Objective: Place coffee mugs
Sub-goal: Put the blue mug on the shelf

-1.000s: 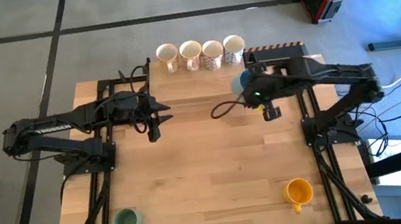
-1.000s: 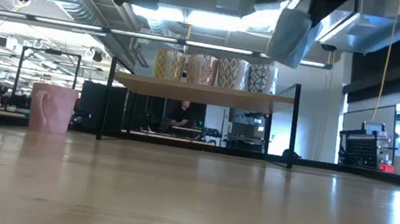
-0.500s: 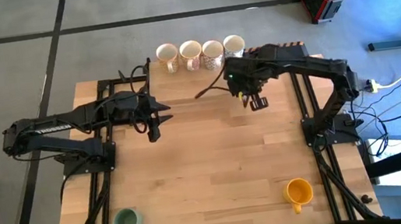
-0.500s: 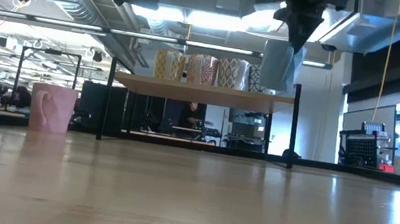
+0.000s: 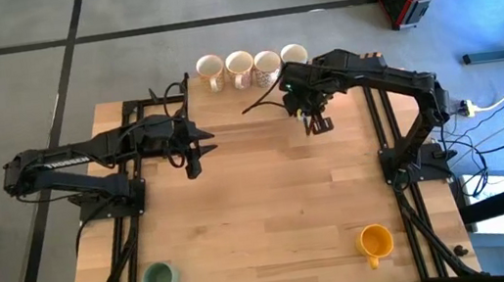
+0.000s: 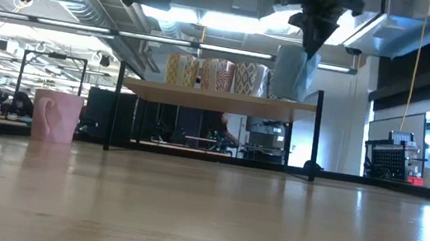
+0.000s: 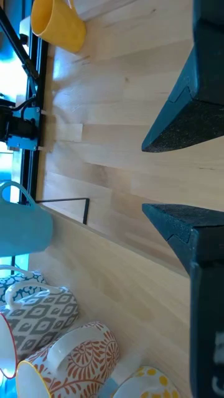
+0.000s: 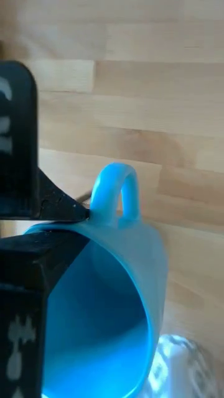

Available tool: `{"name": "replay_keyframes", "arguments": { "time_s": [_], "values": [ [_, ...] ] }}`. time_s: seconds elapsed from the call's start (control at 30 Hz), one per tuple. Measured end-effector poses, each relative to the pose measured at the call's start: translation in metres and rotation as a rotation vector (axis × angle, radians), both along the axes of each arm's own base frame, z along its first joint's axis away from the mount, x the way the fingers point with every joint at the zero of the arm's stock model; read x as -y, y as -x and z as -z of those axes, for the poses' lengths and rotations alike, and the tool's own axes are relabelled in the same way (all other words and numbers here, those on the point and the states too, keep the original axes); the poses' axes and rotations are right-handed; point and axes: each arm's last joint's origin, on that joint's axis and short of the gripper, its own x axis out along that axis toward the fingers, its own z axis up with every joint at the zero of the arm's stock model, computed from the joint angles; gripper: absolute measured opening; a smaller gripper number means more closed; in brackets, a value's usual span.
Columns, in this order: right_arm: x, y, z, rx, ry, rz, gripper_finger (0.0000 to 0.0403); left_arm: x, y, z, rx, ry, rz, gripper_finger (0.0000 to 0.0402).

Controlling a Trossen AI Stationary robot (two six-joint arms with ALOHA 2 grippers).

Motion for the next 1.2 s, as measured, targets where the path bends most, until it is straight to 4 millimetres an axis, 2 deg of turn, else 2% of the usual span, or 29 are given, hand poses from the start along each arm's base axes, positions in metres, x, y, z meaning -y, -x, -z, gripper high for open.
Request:
{"name": "replay_keyframes", "arguments": {
  "time_s": [0.33, 0.6, 1.03, 1.2],
  "values": [
    [0.011, 0.005, 0.002, -0.022, -0.003, 0.023, 0.0009, 0.0, 0.0, 0.0, 0.004, 0.0, 0.0, 0.0139],
    [0.011, 0.002, 0.005, -0.033, -0.007, 0.016, 0.0022, 0.0, 0.0, 0.0, 0.006, 0.001, -0.001, 0.0139],
    [0.014, -0.001, 0.003, -0.019, 0.081, 0.033, 0.0113, 0.0, 0.0, 0.0, 0.006, 0.0, -0.001, 0.0139],
    [0.015, 0.0, 0.003, -0.032, 0.121, 0.045, 0.0131, 0.0, 0.0, 0.0, 0.006, 0.001, -0.002, 0.0139]
  ]
}}
